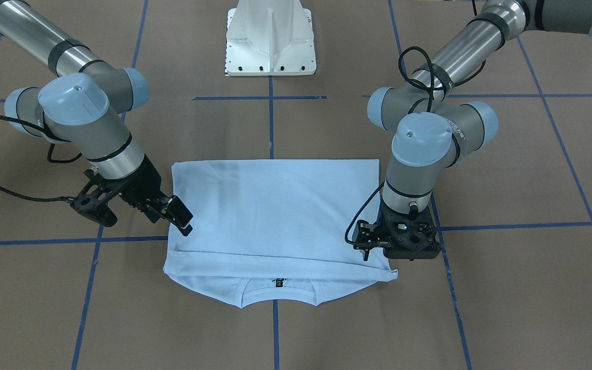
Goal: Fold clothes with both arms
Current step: 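Move the right gripper down to the folded shirt's side edge and grasp it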
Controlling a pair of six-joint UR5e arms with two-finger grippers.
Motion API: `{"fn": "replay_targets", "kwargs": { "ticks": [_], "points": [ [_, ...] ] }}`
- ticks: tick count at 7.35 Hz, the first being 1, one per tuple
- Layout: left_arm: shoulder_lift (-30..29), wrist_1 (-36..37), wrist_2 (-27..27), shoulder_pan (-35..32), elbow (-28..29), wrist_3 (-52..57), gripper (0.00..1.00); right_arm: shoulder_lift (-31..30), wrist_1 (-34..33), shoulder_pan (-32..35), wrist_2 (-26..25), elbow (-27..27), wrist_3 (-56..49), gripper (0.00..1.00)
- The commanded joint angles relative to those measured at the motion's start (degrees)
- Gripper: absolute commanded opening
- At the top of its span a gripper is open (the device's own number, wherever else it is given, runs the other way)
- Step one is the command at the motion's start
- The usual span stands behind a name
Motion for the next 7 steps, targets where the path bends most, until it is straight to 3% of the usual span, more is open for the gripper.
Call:
{"fn": "replay_targets", "kwargs": {
  "ticks": [1, 7],
  "points": [
    [0.1, 0.0, 0.0, 0.0, -0.3, -0.2, 0.99, -7.5, -0.3, -6.2, -3.7, 6.9, 0.1, 1.0],
    [0.5, -1.7, -0.1, 0.0, -0.5, -1.1, 0.99, -12.1, -0.4, -11.4, -4.3, 10.3, 0.1, 0.99]
  ]
}}
